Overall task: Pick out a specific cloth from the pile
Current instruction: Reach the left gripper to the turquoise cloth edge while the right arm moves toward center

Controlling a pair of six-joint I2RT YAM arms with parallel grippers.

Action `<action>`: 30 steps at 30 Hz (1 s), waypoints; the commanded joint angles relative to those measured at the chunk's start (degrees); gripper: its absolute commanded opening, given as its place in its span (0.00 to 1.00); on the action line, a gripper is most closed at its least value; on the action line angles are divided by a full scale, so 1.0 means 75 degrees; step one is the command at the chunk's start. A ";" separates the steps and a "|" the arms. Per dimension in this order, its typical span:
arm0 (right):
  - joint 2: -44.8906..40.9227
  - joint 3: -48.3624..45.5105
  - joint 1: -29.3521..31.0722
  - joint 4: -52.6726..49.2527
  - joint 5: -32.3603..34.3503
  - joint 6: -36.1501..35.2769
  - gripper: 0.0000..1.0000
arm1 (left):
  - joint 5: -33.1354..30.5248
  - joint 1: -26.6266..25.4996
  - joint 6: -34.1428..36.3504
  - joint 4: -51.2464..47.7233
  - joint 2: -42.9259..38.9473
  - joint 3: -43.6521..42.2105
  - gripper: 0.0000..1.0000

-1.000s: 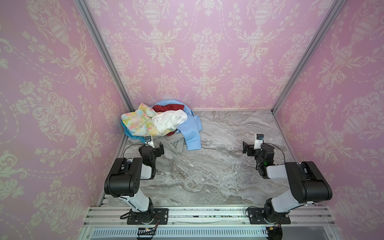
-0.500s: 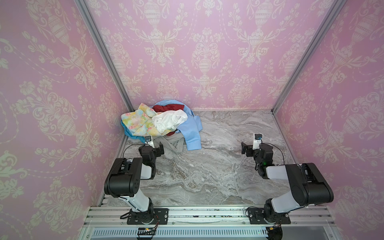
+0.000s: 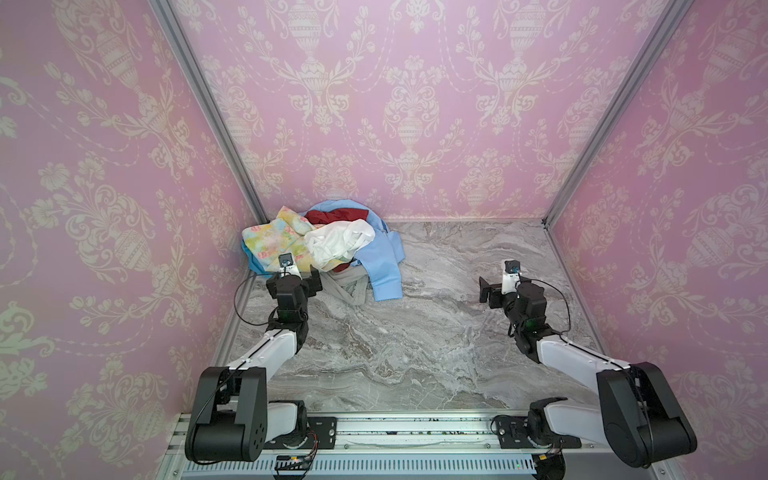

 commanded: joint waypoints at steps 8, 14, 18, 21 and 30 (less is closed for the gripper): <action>-0.0233 0.0588 0.1442 -0.0887 0.0170 -0.0157 1.00 | 0.0024 -0.0028 -0.1909 -0.4556 -0.0113 0.1769 0.95; 0.0036 0.0684 0.2367 -0.0491 0.0081 0.0218 0.99 | 0.0752 0.0562 -0.2929 -0.5740 0.0169 0.2250 0.88; 0.0485 0.0839 0.2775 -0.0352 -0.0237 0.0158 0.96 | 0.1553 0.1153 -0.3472 -0.5884 0.0590 0.2340 0.76; 0.0650 0.0905 0.3036 -0.0335 -0.0451 0.0032 0.96 | 0.2348 0.1693 -0.3887 -0.5629 0.0887 0.2231 0.66; 0.0736 0.1092 0.3516 -0.0418 -0.1718 -0.0334 0.89 | 0.4408 0.2968 -0.4499 -0.4592 0.2154 0.2325 0.50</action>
